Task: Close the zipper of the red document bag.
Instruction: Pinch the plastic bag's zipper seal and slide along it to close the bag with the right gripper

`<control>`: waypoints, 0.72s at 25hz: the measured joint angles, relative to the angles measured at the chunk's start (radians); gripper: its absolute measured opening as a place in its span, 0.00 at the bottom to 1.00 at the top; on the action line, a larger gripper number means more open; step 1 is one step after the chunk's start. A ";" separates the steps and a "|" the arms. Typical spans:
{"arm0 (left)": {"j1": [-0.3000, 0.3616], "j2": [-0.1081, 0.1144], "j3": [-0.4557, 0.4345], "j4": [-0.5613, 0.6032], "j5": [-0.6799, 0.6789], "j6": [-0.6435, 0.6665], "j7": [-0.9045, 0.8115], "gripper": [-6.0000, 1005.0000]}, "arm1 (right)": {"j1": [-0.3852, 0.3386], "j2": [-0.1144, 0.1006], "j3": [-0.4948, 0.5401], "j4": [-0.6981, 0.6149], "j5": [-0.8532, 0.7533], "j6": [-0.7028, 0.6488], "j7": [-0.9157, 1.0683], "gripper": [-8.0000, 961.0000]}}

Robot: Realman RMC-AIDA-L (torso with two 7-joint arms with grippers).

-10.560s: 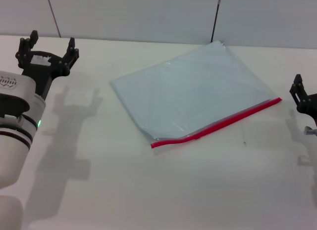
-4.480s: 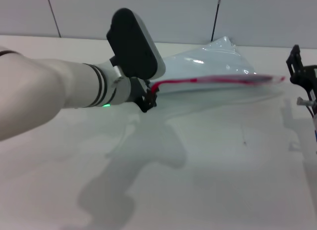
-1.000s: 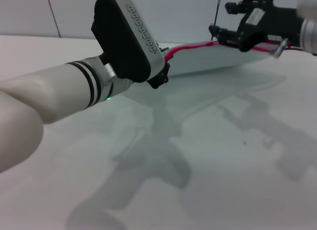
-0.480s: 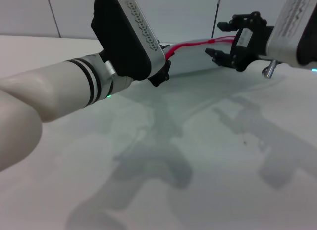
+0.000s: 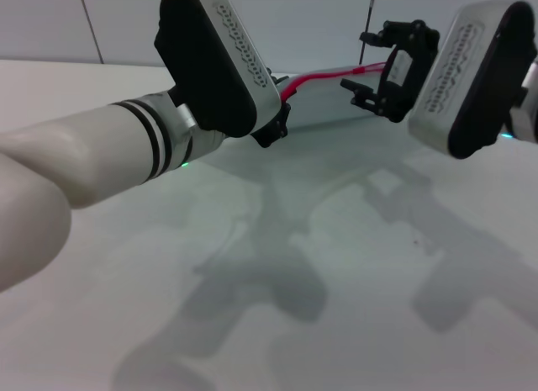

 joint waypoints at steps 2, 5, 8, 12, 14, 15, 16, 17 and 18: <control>0.000 0.000 0.000 -0.001 0.000 0.000 0.000 0.06 | -0.003 -0.001 -0.021 -0.002 -0.004 0.024 -0.001 0.56; -0.001 0.000 0.001 -0.002 0.000 0.000 0.000 0.06 | -0.004 -0.001 -0.031 -0.001 -0.011 0.034 -0.002 0.55; -0.001 0.000 0.001 -0.002 0.000 -0.001 0.000 0.06 | -0.004 -0.001 -0.040 0.004 -0.016 0.037 -0.002 0.53; -0.002 0.000 0.003 -0.003 0.000 -0.003 0.000 0.06 | -0.002 -0.002 -0.042 0.008 -0.028 0.038 -0.002 0.52; -0.002 0.000 0.003 -0.004 0.000 -0.003 0.000 0.06 | -0.001 -0.001 -0.043 0.008 -0.031 0.038 -0.002 0.51; -0.002 0.000 0.003 -0.004 0.000 -0.003 0.000 0.06 | 0.000 -0.001 -0.044 0.008 -0.032 0.038 -0.002 0.50; -0.002 0.000 0.003 -0.004 0.001 -0.003 0.000 0.06 | 0.001 -0.001 -0.045 0.008 -0.032 0.038 -0.003 0.49; -0.002 0.000 0.003 -0.005 0.001 -0.003 0.000 0.06 | 0.002 -0.001 -0.045 0.009 -0.032 0.038 -0.003 0.48; -0.002 0.000 0.003 -0.005 0.001 -0.004 0.000 0.06 | 0.003 -0.001 -0.045 0.009 -0.032 0.038 -0.003 0.48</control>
